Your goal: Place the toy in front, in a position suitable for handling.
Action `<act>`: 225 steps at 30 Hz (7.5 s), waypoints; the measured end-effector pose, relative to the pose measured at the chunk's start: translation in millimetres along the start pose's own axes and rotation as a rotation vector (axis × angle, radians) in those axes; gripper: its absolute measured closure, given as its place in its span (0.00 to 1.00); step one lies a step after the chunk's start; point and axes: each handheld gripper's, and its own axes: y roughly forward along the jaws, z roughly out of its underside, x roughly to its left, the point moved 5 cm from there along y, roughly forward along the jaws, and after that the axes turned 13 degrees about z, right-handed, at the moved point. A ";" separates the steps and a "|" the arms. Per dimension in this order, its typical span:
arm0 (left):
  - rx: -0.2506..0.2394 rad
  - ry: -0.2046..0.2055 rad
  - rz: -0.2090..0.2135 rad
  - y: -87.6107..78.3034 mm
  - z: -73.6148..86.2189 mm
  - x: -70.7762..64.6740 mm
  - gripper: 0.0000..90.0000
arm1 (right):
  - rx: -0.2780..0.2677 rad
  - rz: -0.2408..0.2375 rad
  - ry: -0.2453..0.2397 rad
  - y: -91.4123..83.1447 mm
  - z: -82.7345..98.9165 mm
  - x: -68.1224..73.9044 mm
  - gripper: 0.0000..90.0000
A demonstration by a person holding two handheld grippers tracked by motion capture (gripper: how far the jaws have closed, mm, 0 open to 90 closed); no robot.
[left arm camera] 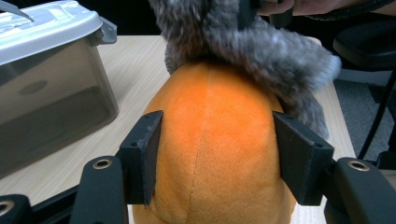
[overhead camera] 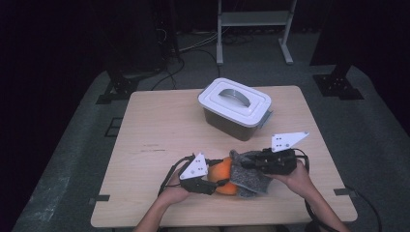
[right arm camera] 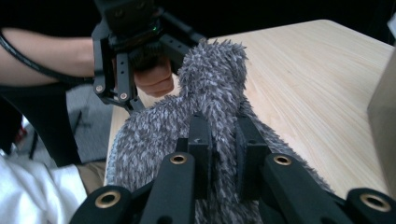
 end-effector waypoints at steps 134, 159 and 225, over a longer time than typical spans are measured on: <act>0.012 -0.081 -0.123 6.7 -5.3 1.2 0.35 | -0.005 0.017 -0.059 3.4 -17.3 2.9 0.87; -0.007 -0.094 -0.102 0.2 -2.6 5.9 0.39 | 0.045 0.040 -0.017 -2.6 11.1 -14.3 0.86; 0.053 -0.069 -0.072 -5.7 -7.8 4.0 0.48 | 0.010 0.035 -0.008 -1.0 10.8 -14.8 0.87</act>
